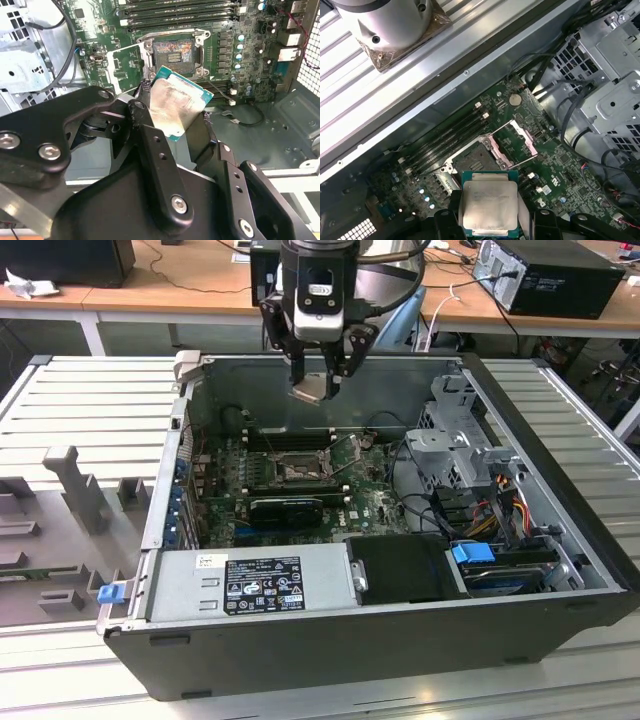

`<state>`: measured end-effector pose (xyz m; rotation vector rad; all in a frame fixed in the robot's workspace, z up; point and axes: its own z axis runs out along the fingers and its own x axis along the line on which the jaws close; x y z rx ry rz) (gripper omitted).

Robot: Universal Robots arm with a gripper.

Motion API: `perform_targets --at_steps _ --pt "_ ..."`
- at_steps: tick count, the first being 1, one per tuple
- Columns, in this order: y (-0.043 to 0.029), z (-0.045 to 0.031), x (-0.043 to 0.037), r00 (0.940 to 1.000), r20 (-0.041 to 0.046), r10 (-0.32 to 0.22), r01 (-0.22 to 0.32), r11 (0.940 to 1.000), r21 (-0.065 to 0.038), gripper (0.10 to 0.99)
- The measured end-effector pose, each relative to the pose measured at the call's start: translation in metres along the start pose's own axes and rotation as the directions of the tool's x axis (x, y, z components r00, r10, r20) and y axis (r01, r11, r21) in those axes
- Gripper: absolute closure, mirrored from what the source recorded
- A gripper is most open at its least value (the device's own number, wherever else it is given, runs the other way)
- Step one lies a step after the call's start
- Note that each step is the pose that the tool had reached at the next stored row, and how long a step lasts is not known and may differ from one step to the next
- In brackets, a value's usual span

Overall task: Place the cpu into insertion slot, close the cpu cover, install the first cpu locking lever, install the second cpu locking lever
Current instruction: 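Place the cpu into insertion slot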

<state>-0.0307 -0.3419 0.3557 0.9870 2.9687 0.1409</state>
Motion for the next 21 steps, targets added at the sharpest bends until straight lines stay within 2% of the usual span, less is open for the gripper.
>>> perform_targets --at_steps 10,16,19,21 --pt "-0.0002 0.0024 -0.0001 0.9984 0.005 0.057 -0.057 0.9984 -0.001 0.557" --pt "-0.0004 0.0042 -0.0001 0.9951 0.0087 0.098 -0.098 0.9951 -0.002 0.557" --pt "-0.0005 0.005 -0.0001 0.9895 0.0127 0.144 -0.144 0.9896 -0.004 0.557" --pt "-0.0005 0.0059 -0.0001 0.9795 0.0175 0.201 -0.2 0.9797 -0.006 0.557"
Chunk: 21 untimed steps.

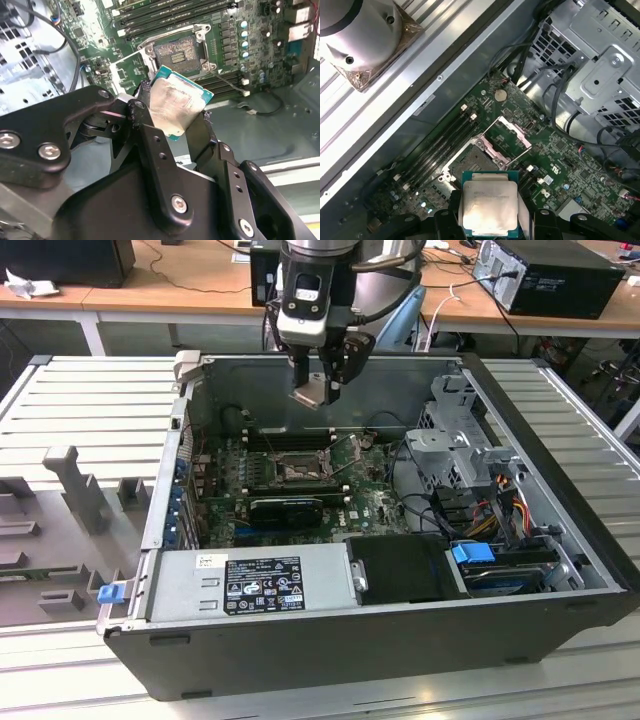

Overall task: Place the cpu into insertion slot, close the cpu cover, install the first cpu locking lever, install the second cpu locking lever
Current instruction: 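Place the cpu into insertion slot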

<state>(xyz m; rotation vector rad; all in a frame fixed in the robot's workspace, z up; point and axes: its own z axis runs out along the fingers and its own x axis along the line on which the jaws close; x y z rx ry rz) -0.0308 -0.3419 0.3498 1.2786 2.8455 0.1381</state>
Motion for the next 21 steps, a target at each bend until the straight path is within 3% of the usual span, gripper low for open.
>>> perform_targets --at_steps 7,21 --pt "-0.0002 0.0009 0.0001 0.9944 0.0092 0.105 -0.105 0.9945 -0.002 0.557" --pt "-0.001 0.0046 0.0004 0.9922 0.0109 0.124 -0.124 0.9922 -0.003 0.557"
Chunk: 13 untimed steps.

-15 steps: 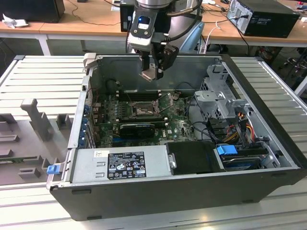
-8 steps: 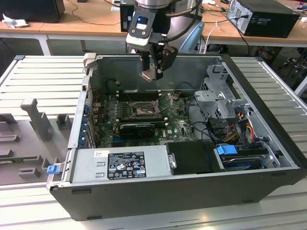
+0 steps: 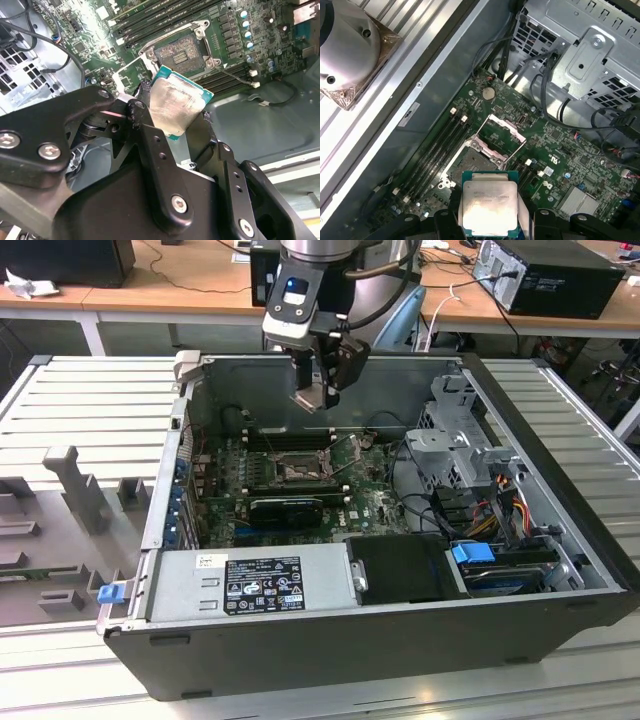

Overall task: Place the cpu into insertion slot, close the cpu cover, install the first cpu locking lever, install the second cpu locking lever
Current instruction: 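Place the cpu into insertion slot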

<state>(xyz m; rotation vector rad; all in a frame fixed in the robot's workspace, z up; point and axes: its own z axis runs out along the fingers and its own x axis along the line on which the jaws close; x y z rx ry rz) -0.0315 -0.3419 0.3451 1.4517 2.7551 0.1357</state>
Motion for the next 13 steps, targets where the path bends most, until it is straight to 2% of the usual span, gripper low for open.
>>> perform_targets --at_steps 13 --pt "-0.0002 0.0026 0.0 0.9967 0.0071 0.081 -0.081 0.9967 -0.002 0.557"
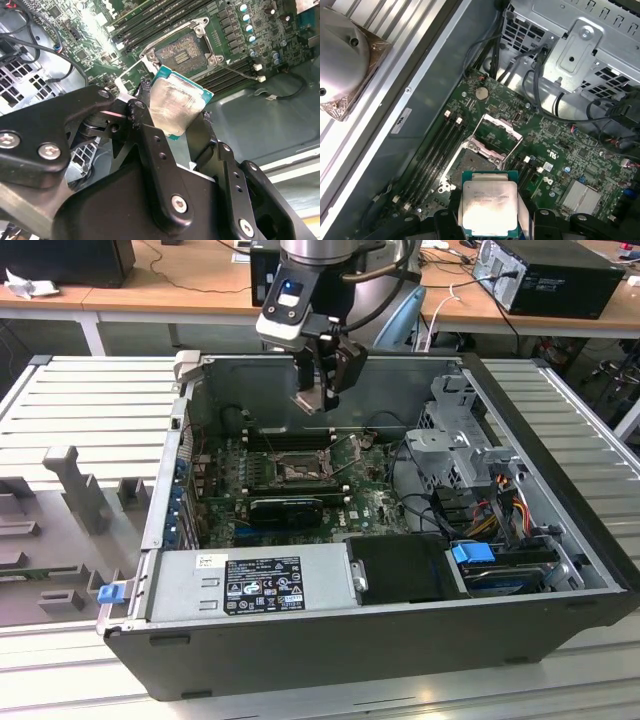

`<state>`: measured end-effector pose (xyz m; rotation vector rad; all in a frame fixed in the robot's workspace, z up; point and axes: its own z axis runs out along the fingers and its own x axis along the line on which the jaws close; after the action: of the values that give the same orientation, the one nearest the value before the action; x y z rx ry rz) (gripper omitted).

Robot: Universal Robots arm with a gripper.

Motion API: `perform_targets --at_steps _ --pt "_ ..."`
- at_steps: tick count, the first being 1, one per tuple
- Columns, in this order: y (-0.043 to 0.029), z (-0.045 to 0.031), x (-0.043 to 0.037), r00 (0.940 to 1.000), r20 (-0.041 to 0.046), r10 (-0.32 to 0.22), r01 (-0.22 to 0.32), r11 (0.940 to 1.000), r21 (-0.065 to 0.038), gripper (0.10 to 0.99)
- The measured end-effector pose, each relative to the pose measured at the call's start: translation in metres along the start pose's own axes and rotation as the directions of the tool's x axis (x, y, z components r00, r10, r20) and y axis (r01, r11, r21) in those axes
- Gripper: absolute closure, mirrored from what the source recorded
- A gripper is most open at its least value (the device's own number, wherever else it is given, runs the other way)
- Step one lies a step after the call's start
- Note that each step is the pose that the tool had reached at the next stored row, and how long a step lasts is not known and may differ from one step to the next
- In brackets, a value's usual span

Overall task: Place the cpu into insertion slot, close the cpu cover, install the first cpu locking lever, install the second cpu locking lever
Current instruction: 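Place the cpu into insertion slot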

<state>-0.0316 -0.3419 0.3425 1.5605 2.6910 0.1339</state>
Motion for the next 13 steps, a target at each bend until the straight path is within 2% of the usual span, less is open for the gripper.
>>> perform_targets --at_steps 10,13 --pt "-0.0002 0.0026 0.0 0.9983 0.0051 0.057 -0.057 0.9984 -0.001 0.557" --pt "-0.0003 0.0034 -0.0001 0.9961 0.0077 0.087 -0.087 0.9962 -0.002 0.557"
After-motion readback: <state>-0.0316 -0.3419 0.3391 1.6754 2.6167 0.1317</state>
